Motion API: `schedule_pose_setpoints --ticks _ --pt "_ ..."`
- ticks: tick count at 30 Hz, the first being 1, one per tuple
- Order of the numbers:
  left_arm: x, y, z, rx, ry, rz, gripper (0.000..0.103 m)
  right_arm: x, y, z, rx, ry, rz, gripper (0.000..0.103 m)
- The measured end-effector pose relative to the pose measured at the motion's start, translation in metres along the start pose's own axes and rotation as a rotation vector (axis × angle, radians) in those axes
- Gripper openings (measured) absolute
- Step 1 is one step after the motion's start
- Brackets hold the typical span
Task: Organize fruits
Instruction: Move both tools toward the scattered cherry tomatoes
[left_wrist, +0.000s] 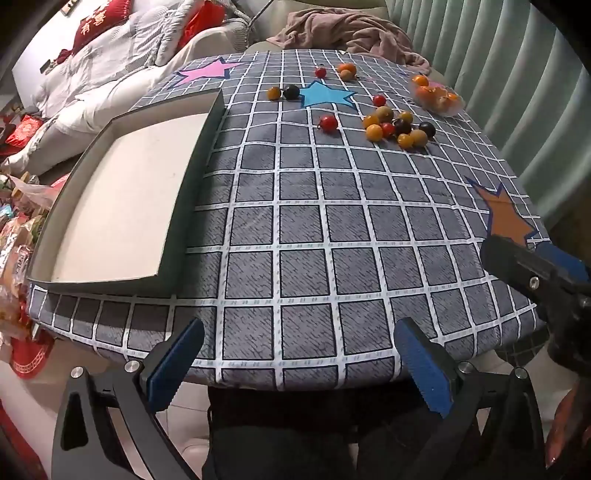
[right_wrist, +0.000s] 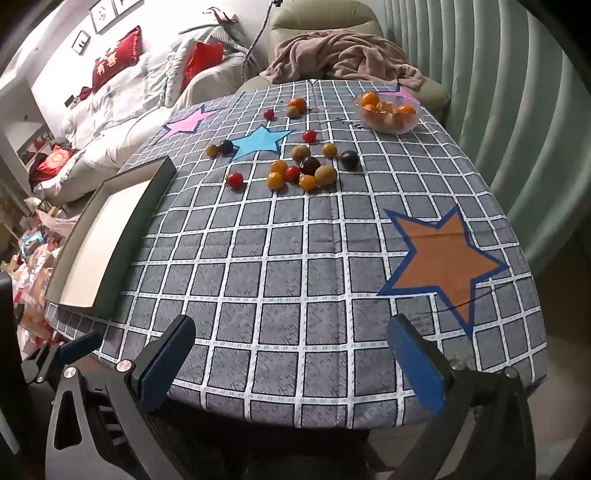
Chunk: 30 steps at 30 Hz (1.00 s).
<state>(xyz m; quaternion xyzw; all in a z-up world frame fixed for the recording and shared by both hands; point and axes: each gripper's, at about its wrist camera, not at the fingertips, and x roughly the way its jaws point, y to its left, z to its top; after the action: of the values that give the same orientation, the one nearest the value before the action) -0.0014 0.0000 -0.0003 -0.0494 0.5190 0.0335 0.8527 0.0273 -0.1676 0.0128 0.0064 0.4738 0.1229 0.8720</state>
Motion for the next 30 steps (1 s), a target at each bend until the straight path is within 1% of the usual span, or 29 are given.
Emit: schedule_pose_setpoints --ticks 4,5,7,13,18,21,22,25,27,30 --pt "0.006 -0.001 -0.002 0.000 0.015 0.012 0.103 0.001 0.000 -0.002 0.007 0.006 0.002 0.103" --pt "0.012 -0.003 -0.001 -0.001 0.008 0.011 0.103 0.001 0.000 -0.002 0.008 0.006 0.002 0.103" --pt "0.011 0.000 0.000 -0.001 0.024 0.017 0.103 0.004 -0.003 -0.001 0.006 0.010 0.009 0.103" --pt "0.010 0.005 0.001 -0.012 0.014 0.024 0.103 0.005 -0.006 -0.005 0.005 0.010 0.006 0.103" --pt "0.014 0.003 0.001 -0.014 0.032 0.034 0.103 0.007 -0.008 0.000 0.026 0.019 0.010 0.103" --pt "0.016 0.001 0.002 -0.014 0.033 0.030 0.103 0.010 -0.009 0.000 0.036 0.024 0.016 0.103" --pt "0.018 0.000 0.002 -0.020 0.035 0.015 0.103 0.009 -0.010 0.001 0.044 0.025 0.027 0.103" --pt "0.020 -0.002 0.003 -0.026 0.036 0.006 0.103 0.013 -0.013 0.003 0.052 0.004 0.043 0.103" --pt "0.022 -0.002 0.003 -0.028 0.038 -0.001 0.103 0.014 -0.015 0.003 0.053 0.039 0.025 0.103" --pt "0.025 -0.005 0.004 -0.035 0.032 -0.013 0.103 0.018 -0.018 0.003 0.061 0.029 0.034 0.103"
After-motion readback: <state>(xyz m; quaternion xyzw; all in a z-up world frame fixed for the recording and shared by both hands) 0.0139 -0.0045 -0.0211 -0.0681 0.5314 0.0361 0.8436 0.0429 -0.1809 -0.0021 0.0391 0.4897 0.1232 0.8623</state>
